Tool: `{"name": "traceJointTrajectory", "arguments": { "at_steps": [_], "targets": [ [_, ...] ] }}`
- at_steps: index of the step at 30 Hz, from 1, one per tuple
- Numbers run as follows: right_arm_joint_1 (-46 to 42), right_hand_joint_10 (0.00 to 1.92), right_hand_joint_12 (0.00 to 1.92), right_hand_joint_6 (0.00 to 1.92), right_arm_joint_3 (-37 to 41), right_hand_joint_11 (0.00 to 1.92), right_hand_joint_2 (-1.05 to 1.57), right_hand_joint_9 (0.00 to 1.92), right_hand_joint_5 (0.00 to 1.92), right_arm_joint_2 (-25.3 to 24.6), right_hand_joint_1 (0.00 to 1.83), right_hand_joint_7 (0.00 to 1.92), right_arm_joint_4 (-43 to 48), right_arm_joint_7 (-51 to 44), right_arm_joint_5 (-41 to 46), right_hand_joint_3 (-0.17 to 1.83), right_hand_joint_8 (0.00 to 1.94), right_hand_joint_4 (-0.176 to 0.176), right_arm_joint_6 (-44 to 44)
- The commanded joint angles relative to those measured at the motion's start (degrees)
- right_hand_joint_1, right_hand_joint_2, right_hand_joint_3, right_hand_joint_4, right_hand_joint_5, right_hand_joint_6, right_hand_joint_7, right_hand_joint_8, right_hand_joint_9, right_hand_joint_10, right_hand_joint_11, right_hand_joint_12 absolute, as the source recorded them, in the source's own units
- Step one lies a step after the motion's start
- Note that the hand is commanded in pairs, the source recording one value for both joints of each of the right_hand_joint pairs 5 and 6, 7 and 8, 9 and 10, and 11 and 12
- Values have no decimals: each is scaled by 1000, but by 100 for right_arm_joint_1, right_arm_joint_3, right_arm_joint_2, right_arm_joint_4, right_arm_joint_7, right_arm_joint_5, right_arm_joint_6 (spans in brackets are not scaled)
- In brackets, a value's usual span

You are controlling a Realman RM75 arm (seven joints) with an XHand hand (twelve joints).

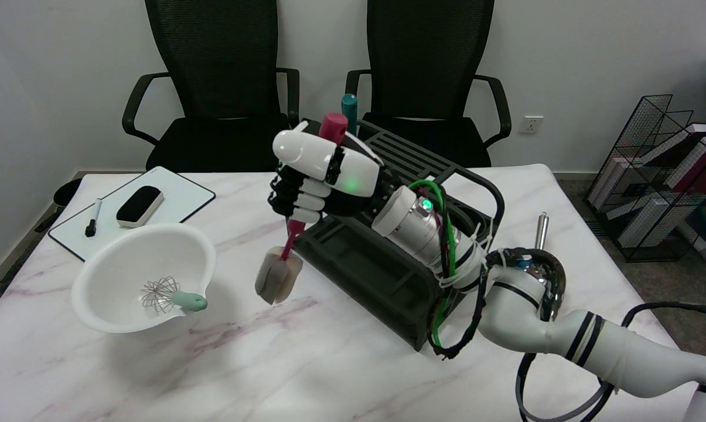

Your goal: Place the pink sponge bottle brush into the kitchen storage rack.

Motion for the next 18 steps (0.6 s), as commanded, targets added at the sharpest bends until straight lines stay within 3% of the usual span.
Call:
{"name": "traceJointTrajectory", "arguments": {
  "at_steps": [1,11,18],
  "targets": [
    [-30,1920,1910,1920,631,1910,1571,1920,1920,504,1073,1920,432,-8,-191,326,1920,0,-261],
    [-387,1920,1920,1920,1291,1920,1571,1920,1920,774,1084,1920,1451,0,-254,299,1920,0,-547],
    [-486,1920,1915,1920,1041,1915,1571,1920,1920,799,1085,1920,1275,1,-168,282,1920,0,-385]
  ]
}}
